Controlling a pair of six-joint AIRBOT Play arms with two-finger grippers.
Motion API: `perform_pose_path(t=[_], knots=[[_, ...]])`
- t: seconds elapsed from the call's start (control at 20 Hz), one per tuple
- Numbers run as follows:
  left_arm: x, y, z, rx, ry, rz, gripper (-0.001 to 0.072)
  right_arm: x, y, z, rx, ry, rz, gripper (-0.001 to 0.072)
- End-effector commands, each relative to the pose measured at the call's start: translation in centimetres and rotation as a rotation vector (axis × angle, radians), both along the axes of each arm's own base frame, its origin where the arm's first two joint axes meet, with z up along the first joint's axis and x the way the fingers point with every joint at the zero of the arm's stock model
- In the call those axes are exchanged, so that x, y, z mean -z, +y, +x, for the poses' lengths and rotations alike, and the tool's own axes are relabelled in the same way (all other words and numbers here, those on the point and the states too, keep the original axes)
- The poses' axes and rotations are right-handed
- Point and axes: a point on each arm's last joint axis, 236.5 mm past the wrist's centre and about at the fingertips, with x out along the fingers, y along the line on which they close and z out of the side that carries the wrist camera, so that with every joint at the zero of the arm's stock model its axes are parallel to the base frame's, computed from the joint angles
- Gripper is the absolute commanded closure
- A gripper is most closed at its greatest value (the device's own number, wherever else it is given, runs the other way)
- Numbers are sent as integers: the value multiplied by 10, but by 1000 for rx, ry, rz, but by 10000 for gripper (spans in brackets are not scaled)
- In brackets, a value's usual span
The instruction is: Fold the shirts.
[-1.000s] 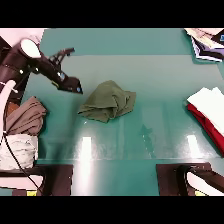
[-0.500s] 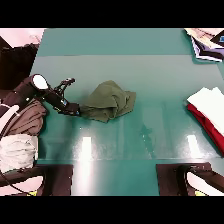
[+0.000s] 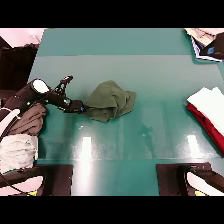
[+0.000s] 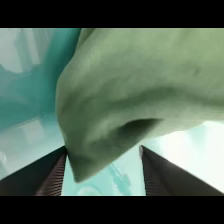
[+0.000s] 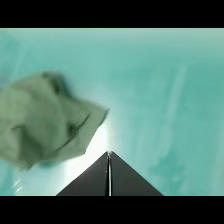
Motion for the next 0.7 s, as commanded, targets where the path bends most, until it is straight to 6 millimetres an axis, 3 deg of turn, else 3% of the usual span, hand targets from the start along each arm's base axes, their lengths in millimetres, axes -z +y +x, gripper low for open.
perform_pose_path(t=[0.0,0.05,0.15,0.25,0.3,0.4,0.45,0.65], knots=[[3,-9,0,-18,27,-40,172,32,39,-2,-80,96,163,696],[6,-12,-3,-13,35,-42,176,43,47,-1,-88,118,186,696],[14,-24,-14,44,43,-35,543,69,66,-1,-120,147,188,696],[17,-36,-20,88,34,-28,592,91,92,0,-150,155,200,695],[15,-38,-19,97,28,-29,678,103,107,-2,-174,158,202,678],[5,-38,-13,107,13,-27,679,133,134,-9,-216,184,195,162],[-1,-35,-10,133,-3,-4,679,153,147,-17,-241,222,187,92],[-42,-38,7,197,-66,5,679,228,202,-35,-299,276,161,122]])
